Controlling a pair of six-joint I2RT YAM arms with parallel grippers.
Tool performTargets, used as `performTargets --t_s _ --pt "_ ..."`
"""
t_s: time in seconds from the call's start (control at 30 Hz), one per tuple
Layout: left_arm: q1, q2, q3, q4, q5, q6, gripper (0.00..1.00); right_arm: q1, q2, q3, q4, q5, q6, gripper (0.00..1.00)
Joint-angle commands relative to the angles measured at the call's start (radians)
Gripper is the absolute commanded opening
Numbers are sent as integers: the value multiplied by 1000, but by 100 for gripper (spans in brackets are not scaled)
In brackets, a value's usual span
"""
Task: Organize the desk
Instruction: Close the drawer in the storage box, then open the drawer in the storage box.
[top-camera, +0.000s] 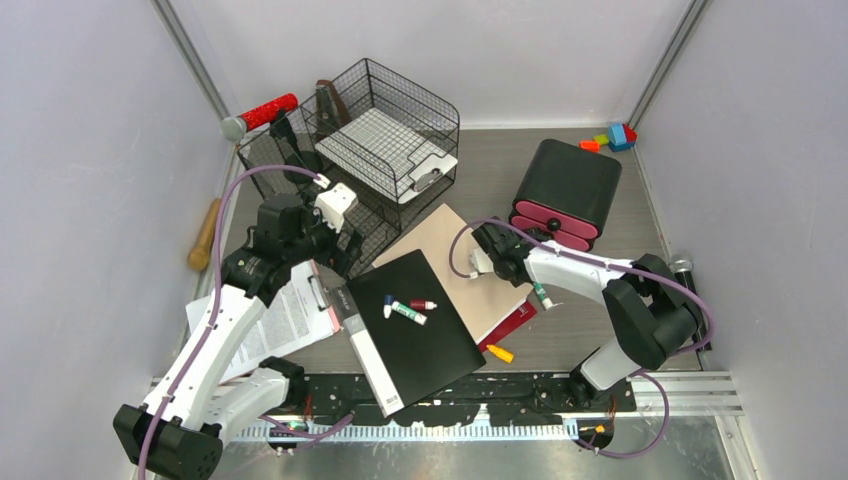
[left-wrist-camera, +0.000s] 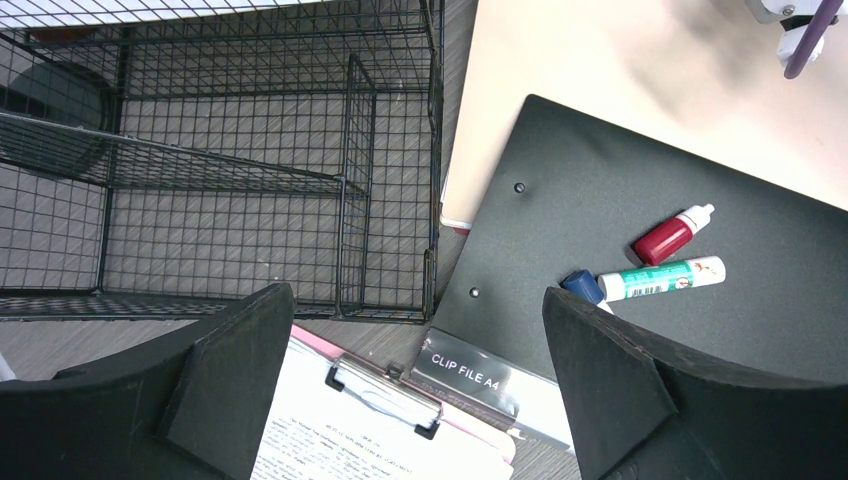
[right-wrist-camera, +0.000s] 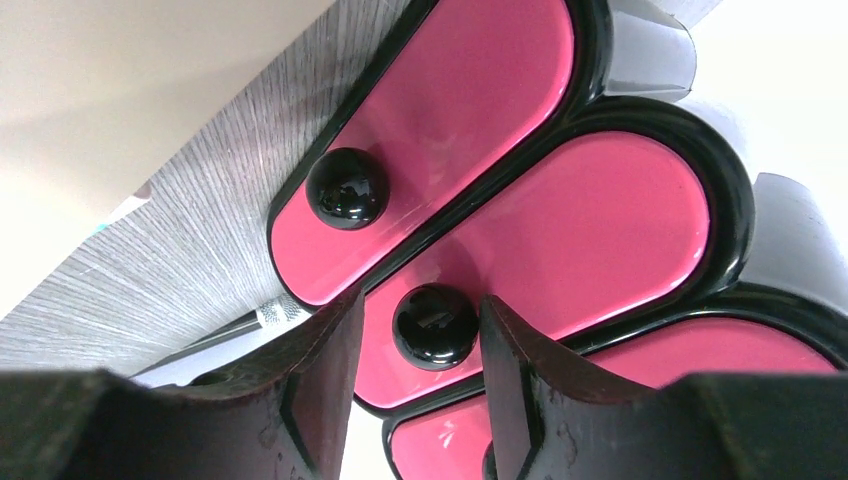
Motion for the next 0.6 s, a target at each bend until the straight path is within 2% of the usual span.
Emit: performTargets --t_s 0.0,0.57 --pt "0 -11 -3 32 19 16 99 -7 -12 -12 45 71 -100 52" --pt "0 -13 -5 32 18 16 99 5 -93 -116 132 125 -285 54"
